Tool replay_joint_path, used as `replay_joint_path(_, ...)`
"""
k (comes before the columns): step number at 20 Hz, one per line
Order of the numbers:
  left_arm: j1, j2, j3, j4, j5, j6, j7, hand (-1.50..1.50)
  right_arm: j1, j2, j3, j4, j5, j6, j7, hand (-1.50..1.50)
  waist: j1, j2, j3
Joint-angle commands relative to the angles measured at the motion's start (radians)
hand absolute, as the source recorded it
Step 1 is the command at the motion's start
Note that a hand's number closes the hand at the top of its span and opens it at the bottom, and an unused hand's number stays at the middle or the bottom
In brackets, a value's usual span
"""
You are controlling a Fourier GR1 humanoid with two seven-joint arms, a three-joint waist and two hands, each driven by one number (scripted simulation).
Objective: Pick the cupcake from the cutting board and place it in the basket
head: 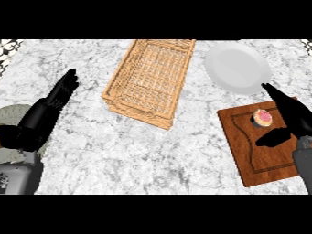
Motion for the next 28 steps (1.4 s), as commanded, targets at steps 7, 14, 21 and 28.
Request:
replay_joint_path(7,0.047,0.001,0.038,-0.026,-0.005,-0.049,-0.03,0.0,-0.06,0.036,-0.001,0.139,0.074,-0.017,0.006,-1.5,0.001,0.0,0.0)
replay_joint_path(14,0.036,-0.015,0.053,0.002,-0.028,-0.039,-0.033,0.0,-0.09,0.019,-0.032,0.256,0.051,0.014,-0.091,-1.5,0.002,0.0,0.0)
replay_joint_path(21,0.015,-0.077,0.004,0.015,-0.064,-0.005,-0.011,0.0,-0.065,0.037,0.014,0.284,0.103,0.009,-0.122,1.5,0.0,0.0,0.0)
replay_joint_path(28,-0.017,-0.056,0.031,0.014,-0.049,-0.029,0.014,0.0,-0.123,0.037,0.078,0.343,0.214,-0.084,-0.189,1.5,0.003,0.002,0.0)
